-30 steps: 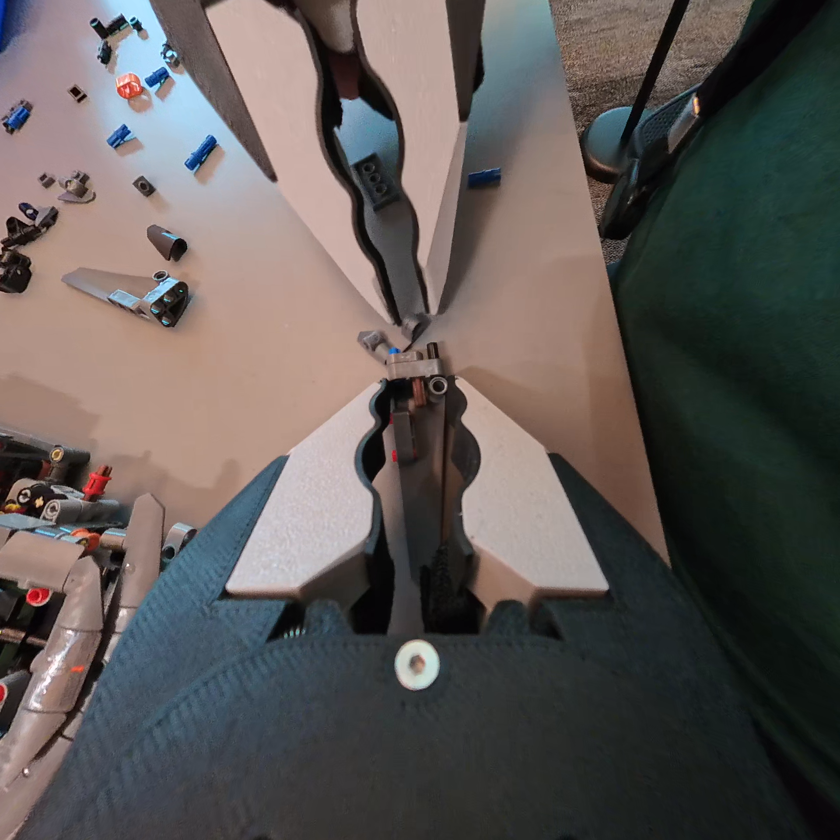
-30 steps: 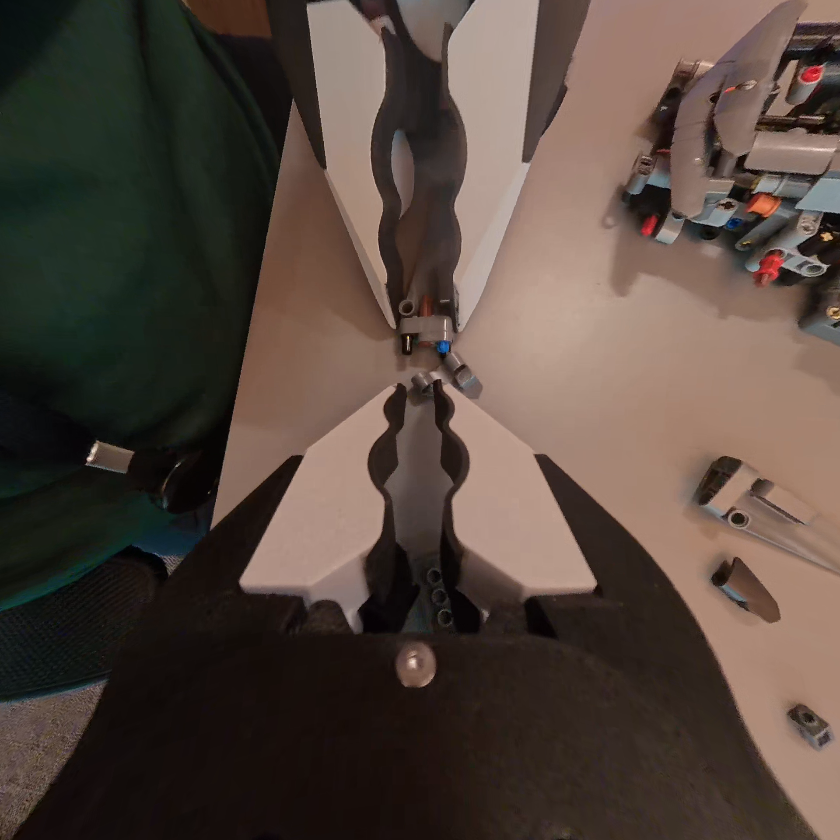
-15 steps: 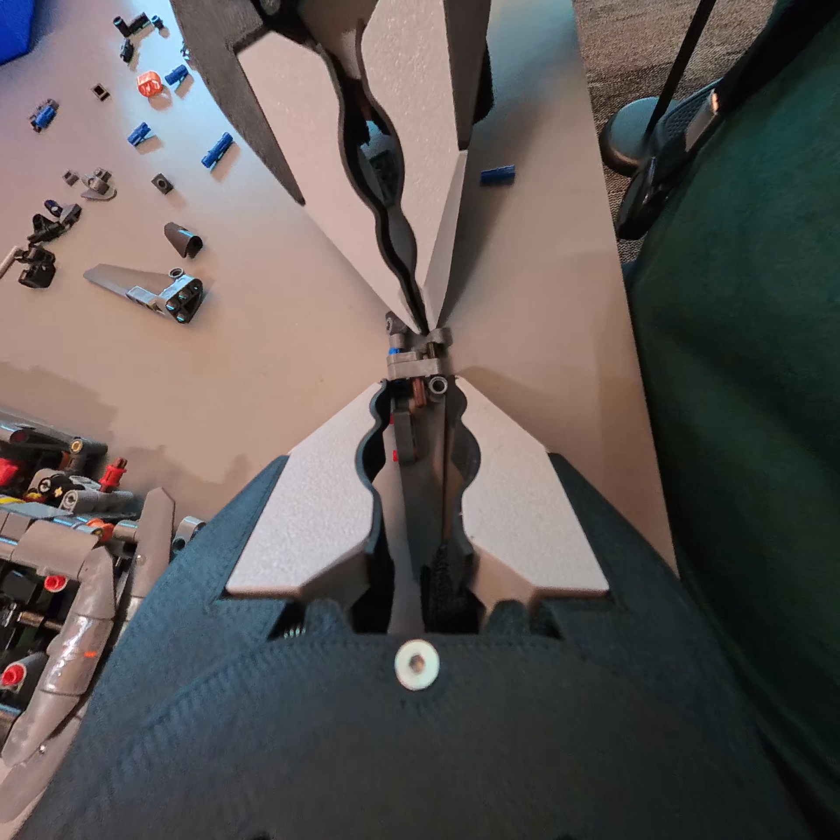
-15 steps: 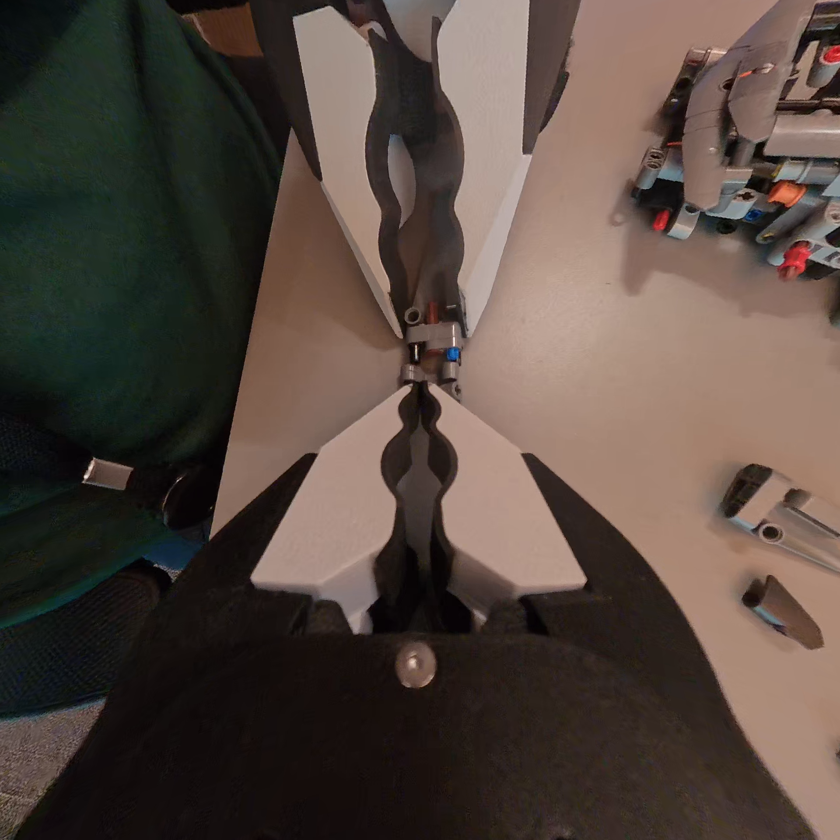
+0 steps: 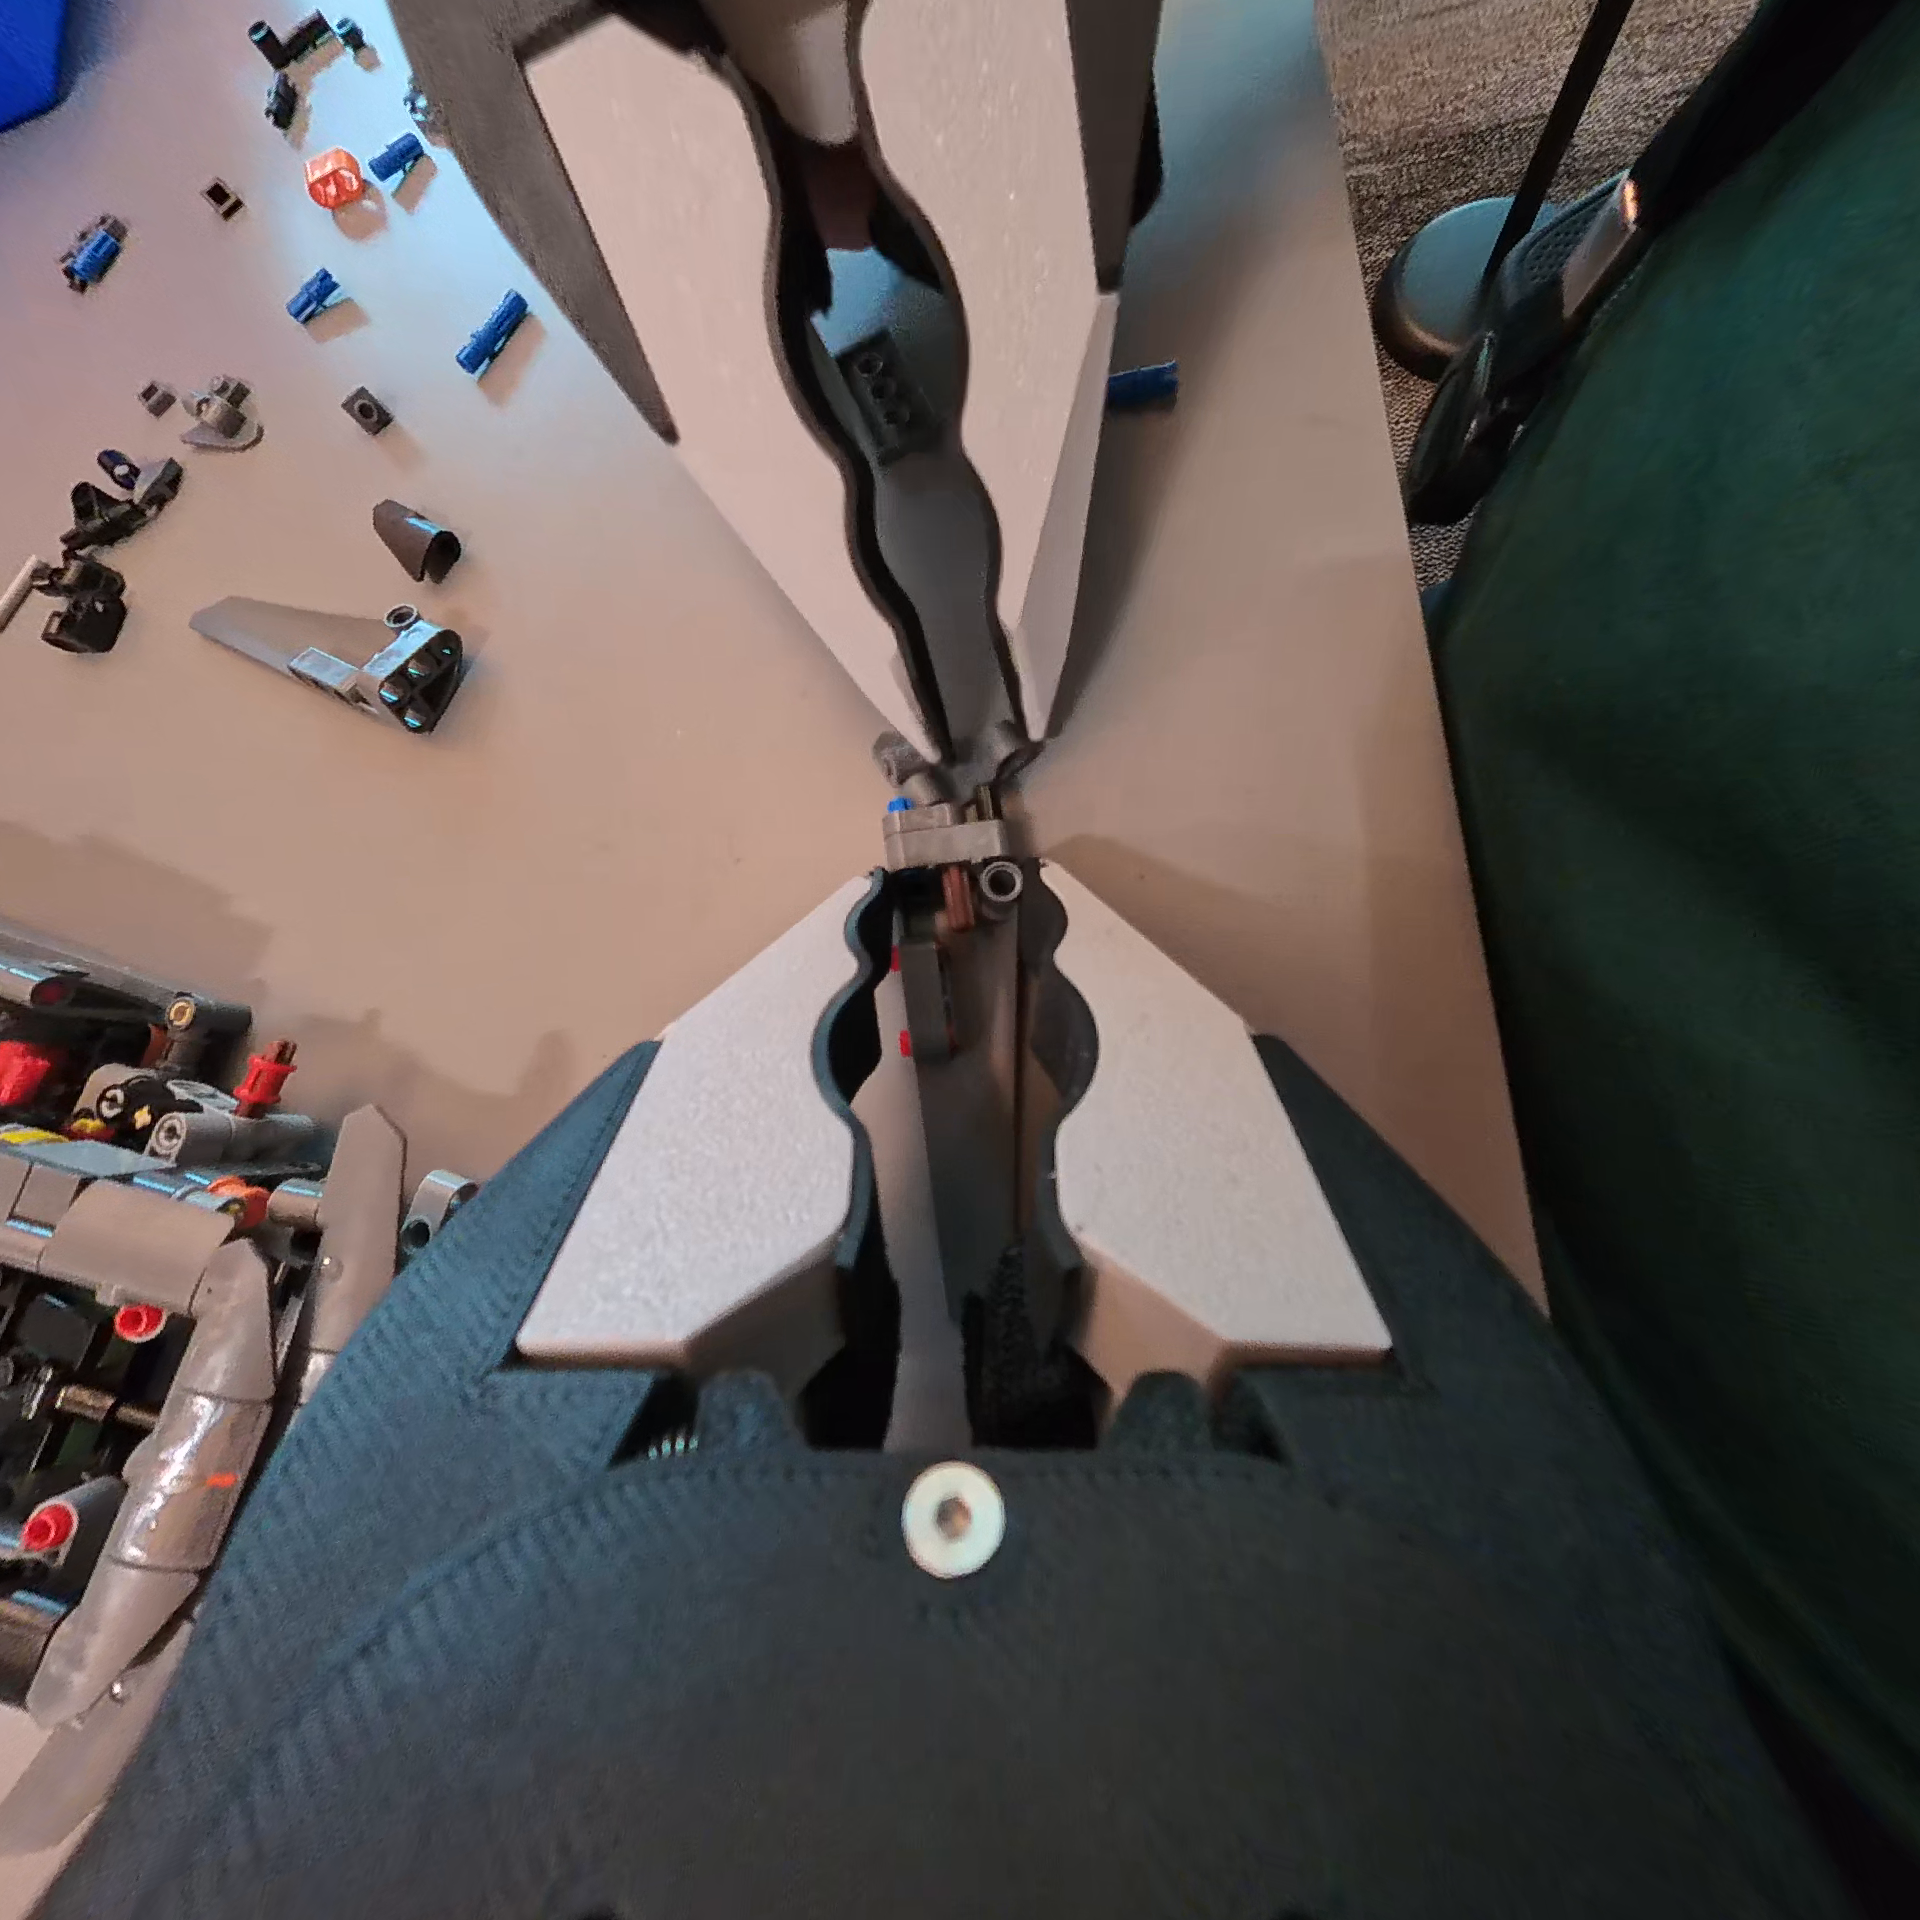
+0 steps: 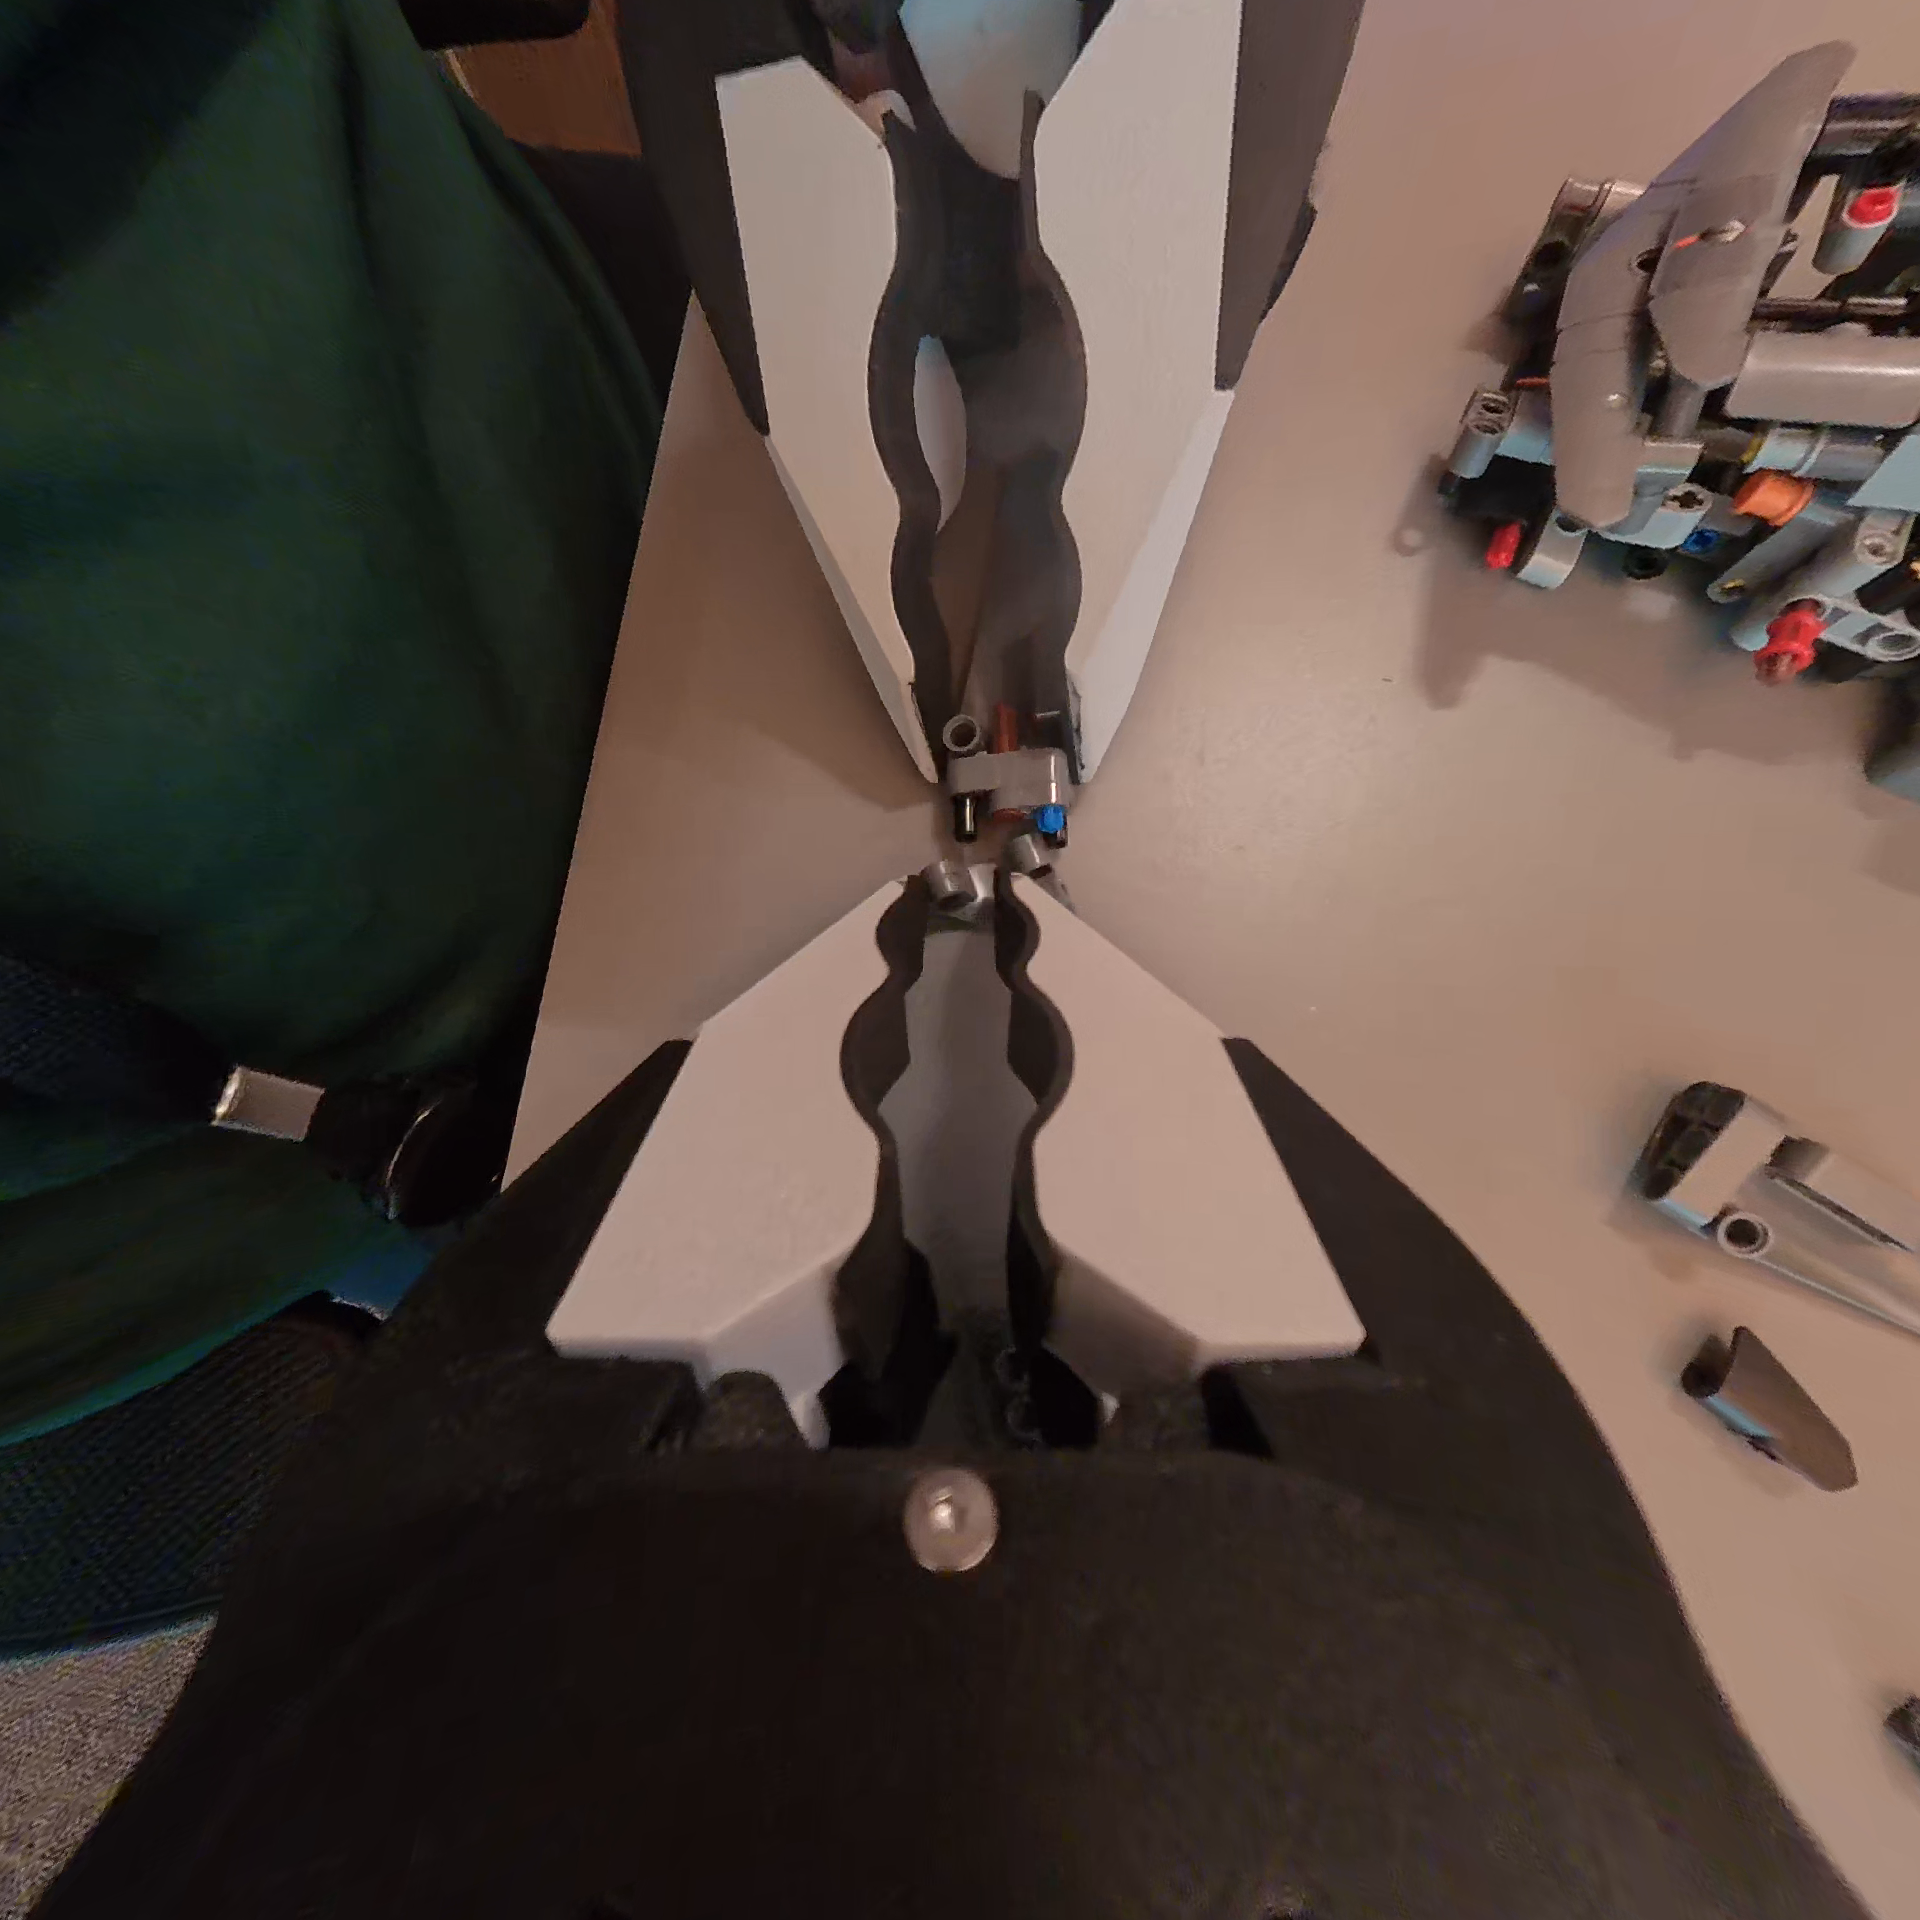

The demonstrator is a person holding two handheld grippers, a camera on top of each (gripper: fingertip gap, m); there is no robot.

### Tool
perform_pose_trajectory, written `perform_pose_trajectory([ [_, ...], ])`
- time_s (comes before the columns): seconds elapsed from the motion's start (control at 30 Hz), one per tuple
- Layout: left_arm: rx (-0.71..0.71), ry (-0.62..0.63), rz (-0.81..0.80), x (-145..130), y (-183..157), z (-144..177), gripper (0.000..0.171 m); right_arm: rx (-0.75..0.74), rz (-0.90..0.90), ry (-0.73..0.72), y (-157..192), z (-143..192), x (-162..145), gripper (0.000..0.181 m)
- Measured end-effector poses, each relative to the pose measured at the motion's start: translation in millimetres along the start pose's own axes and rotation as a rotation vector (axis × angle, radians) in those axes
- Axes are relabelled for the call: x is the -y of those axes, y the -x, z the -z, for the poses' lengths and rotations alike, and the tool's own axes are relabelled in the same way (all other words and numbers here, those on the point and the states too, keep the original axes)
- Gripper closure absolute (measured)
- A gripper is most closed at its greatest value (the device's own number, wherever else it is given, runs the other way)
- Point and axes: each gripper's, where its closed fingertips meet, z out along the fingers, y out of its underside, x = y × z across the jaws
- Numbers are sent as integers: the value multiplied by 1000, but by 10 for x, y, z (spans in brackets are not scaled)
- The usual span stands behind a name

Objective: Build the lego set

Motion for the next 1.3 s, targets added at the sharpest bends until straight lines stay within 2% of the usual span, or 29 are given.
perform_pose_trajectory([
  [0.2,4,1,3,-2,2,0,149,-2,33,7,30,-61,2,175],
  [0.43,29,-1,-1,-6,9,5,149,13,-56,-27,-17,-37,30,176],
  [0.93,142,-10,-69,-1,68,35,149,9,-117,-59,-68,-68,69,176],
  [1.3,108,-4,-4,-19,51,13,149,-11,-110,-48,-66,-82,55,176],
])
